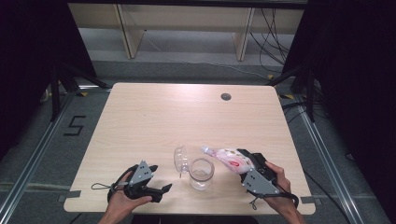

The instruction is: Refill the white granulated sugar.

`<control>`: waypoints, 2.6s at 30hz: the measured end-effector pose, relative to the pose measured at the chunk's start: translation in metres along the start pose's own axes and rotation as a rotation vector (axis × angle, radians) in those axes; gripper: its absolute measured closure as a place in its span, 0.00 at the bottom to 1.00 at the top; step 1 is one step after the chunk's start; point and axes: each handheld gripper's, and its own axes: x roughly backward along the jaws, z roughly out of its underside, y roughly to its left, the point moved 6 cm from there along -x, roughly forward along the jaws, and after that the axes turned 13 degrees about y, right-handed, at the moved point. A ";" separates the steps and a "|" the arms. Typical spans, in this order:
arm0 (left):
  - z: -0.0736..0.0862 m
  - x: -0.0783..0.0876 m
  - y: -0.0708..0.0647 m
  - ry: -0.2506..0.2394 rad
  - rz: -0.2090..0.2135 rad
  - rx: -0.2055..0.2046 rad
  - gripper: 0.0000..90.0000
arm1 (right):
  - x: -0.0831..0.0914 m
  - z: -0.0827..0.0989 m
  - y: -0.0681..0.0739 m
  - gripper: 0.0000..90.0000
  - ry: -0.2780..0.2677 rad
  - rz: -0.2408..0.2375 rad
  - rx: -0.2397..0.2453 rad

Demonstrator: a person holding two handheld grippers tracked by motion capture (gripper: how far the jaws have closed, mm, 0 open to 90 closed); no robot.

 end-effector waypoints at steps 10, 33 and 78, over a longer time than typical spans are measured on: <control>0.000 0.000 0.000 -0.003 0.004 -0.001 0.18 | 0.009 0.000 0.004 0.55 0.063 0.077 0.180; 0.001 -0.001 0.002 0.011 -0.001 -0.003 0.18 | 0.012 -0.005 0.013 0.55 0.141 0.168 0.487; 0.001 -0.001 0.002 0.010 -0.011 -0.006 0.18 | 0.013 -0.011 0.013 0.56 0.209 0.241 0.740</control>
